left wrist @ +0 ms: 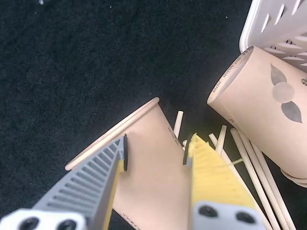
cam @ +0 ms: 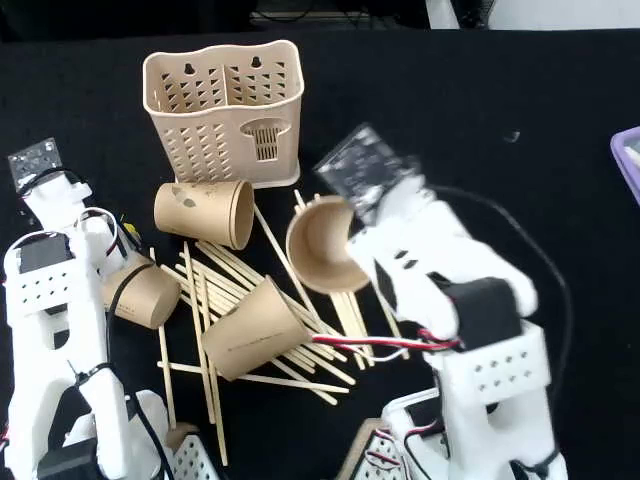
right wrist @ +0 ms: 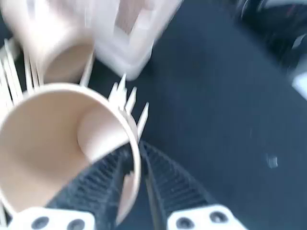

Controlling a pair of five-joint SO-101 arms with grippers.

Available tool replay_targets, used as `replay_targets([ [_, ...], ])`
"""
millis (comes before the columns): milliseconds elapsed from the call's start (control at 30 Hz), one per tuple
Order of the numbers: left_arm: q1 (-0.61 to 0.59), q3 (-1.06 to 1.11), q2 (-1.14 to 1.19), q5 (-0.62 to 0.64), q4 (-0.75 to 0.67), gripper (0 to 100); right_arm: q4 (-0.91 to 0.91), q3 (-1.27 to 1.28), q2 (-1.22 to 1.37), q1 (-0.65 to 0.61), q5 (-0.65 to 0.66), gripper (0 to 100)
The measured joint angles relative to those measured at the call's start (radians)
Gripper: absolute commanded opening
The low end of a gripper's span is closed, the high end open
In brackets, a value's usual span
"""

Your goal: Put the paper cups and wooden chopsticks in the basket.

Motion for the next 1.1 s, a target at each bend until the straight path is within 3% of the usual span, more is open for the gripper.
replay_targets([
  [500,0.000,0.003,0.000,0.000,0.000,22,-0.170,-0.723,0.608,0.000,-0.404,1.1],
  [867,0.000,0.003,0.000,0.000,0.000,22,-0.176,-1.096,1.049,0.002,-0.497,1.1],
  [1100,0.000,0.003,0.000,0.000,0.000,22,-0.155,-1.191,1.102,0.002,-0.500,1.1],
])
